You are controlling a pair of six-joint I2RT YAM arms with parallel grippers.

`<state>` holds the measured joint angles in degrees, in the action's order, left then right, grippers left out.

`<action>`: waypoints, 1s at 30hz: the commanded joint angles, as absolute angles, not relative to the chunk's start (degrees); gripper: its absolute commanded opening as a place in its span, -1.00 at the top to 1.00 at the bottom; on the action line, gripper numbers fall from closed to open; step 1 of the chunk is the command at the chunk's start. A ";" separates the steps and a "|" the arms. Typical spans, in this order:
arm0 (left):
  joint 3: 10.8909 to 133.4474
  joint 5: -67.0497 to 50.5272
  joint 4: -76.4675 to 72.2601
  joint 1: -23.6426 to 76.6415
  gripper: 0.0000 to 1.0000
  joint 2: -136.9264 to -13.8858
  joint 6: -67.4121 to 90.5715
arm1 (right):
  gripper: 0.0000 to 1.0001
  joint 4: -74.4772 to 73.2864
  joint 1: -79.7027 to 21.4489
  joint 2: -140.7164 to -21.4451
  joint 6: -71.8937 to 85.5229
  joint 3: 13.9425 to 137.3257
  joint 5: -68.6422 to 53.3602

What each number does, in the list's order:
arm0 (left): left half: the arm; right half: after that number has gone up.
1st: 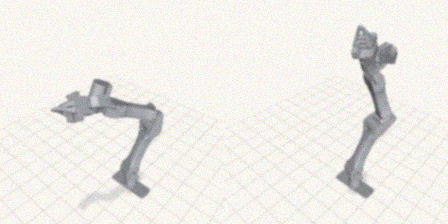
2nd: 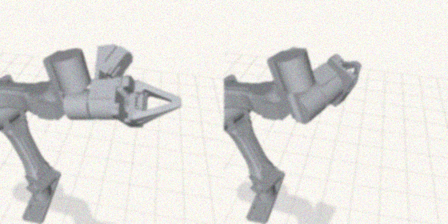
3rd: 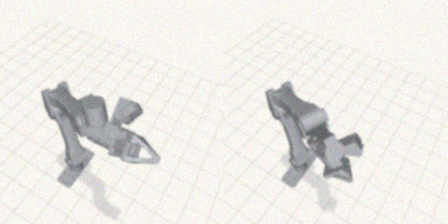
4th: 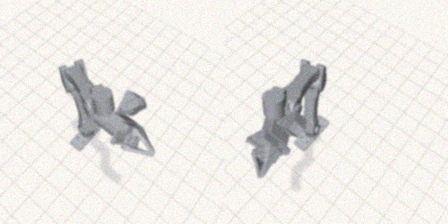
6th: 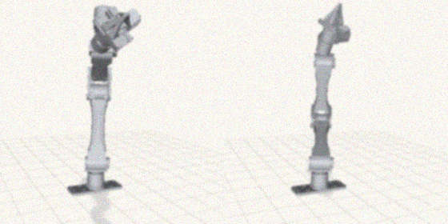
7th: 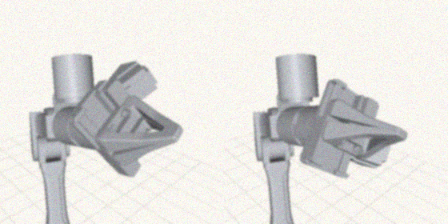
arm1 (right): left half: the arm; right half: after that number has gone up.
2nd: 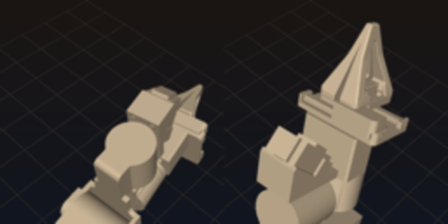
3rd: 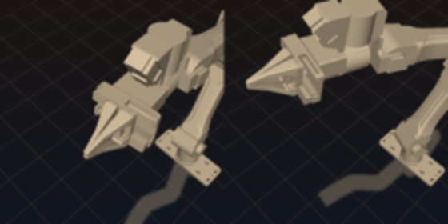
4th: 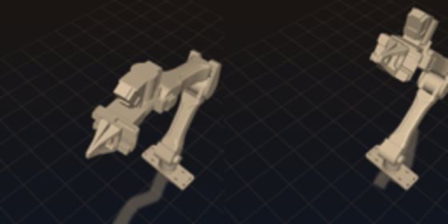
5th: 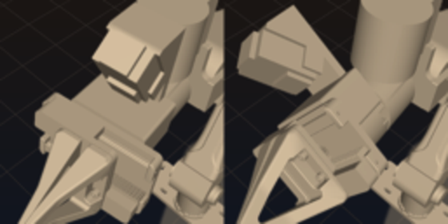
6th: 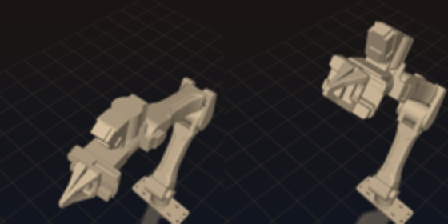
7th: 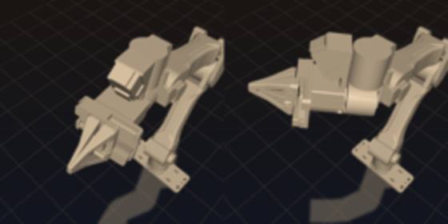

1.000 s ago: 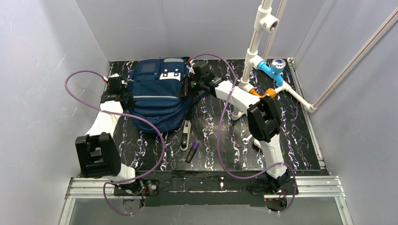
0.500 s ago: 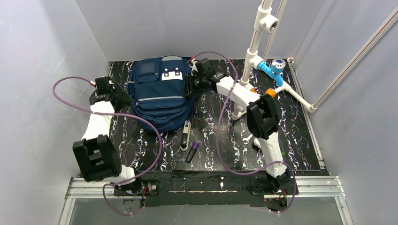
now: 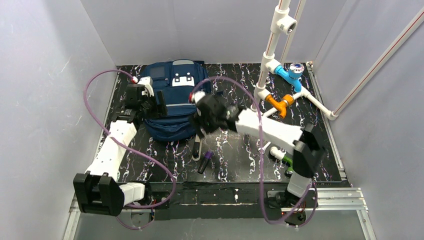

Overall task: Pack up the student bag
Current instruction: Unzip the student bag at the center of the board.

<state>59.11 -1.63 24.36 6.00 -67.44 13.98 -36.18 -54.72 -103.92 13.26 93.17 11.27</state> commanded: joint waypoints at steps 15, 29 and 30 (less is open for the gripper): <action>52.03 8.90 1.77 23.05 -0.42 -81.62 -42.27 | -0.79 -15.21 -58.71 -83.06 23.82 59.96 6.57; 55.54 4.27 6.66 22.99 -0.57 -75.39 -34.17 | -0.79 -12.80 -58.71 -84.64 25.35 58.98 3.93; 55.79 4.34 6.95 22.95 -0.61 -74.98 -34.15 | -0.79 -12.70 -58.71 -85.02 25.35 59.22 3.41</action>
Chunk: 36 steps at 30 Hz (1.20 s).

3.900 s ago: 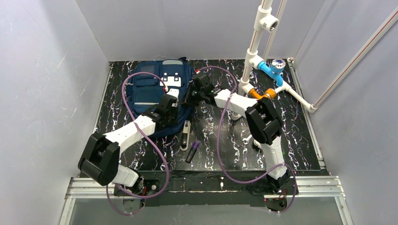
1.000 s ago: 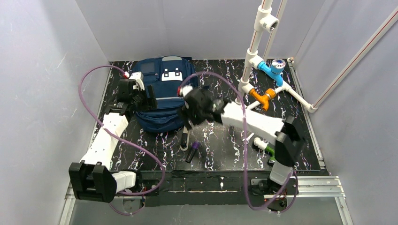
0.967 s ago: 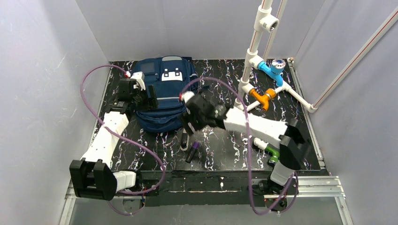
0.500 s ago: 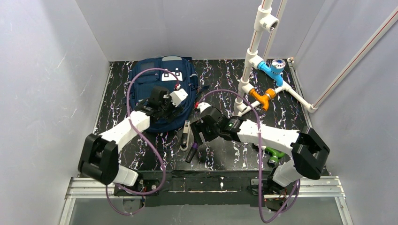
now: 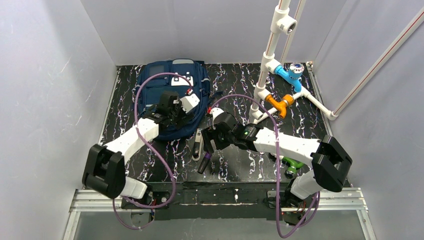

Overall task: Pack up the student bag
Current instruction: Unzip the student bag at the center of the board.

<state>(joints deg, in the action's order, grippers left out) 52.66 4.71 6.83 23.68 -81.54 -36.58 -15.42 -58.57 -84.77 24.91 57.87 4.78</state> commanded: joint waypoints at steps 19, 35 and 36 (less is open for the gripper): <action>59.54 9.01 8.95 22.97 -0.58 -85.87 -45.11 | -0.78 -12.33 -58.71 -84.56 25.58 58.99 2.40; 54.82 11.94 6.80 23.99 -0.60 -84.49 -44.45 | -0.77 -11.55 -58.71 -85.43 26.36 59.45 0.80; 54.91 12.05 6.70 23.99 -0.60 -84.69 -44.58 | -0.77 -11.66 -58.71 -85.58 26.38 59.62 0.57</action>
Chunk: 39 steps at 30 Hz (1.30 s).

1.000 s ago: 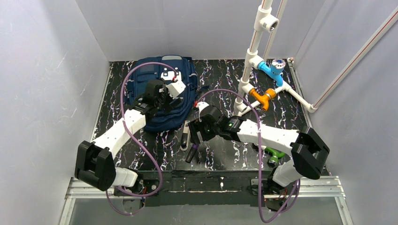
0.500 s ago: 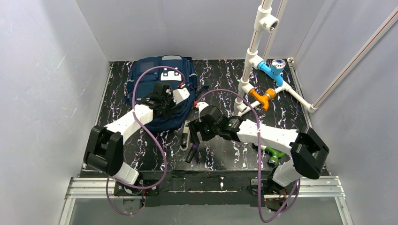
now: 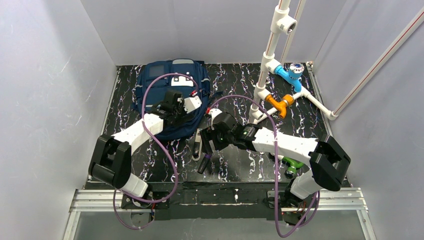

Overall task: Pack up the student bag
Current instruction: Unzip the student bag at the center of the board, then pick up the stationery from the center of the board.

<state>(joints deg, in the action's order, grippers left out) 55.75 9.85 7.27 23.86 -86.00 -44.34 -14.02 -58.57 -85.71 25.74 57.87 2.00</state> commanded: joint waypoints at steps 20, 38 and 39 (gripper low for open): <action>64.85 17.57 9.78 23.91 1.00 -85.28 -38.60 | -0.73 -8.08 -58.71 -85.69 44.81 60.33 5.49; 72.86 21.60 13.03 23.91 1.00 -87.09 -26.35 | -0.55 -25.70 -63.19 -106.85 63.49 78.80 18.46; 73.43 21.57 13.98 23.93 1.00 -87.23 -25.84 | -0.52 -26.82 -63.50 -107.71 63.61 79.69 19.39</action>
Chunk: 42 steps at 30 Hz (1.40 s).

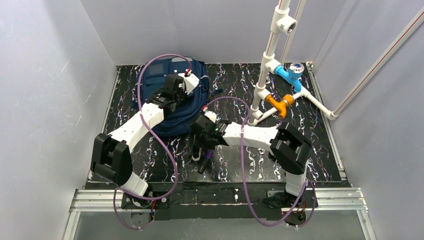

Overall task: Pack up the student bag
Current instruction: Pick up the stationery from the center of the board, then place the stationery in the student bag.

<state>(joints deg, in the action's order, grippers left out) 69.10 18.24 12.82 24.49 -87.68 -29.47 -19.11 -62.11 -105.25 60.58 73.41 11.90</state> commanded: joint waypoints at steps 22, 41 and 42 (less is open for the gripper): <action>78.39 23.71 17.20 23.91 1.00 -87.91 -26.19 | 0.97 -21.79 -63.99 -92.40 56.34 76.23 5.29; 79.27 23.23 17.92 22.96 1.00 -85.50 -27.16 | 0.97 25.98 -53.53 -113.34 77.11 86.92 1.62; 79.19 22.95 17.93 22.79 1.00 -85.25 -27.16 | 0.97 27.55 -53.32 -113.74 77.86 86.51 3.40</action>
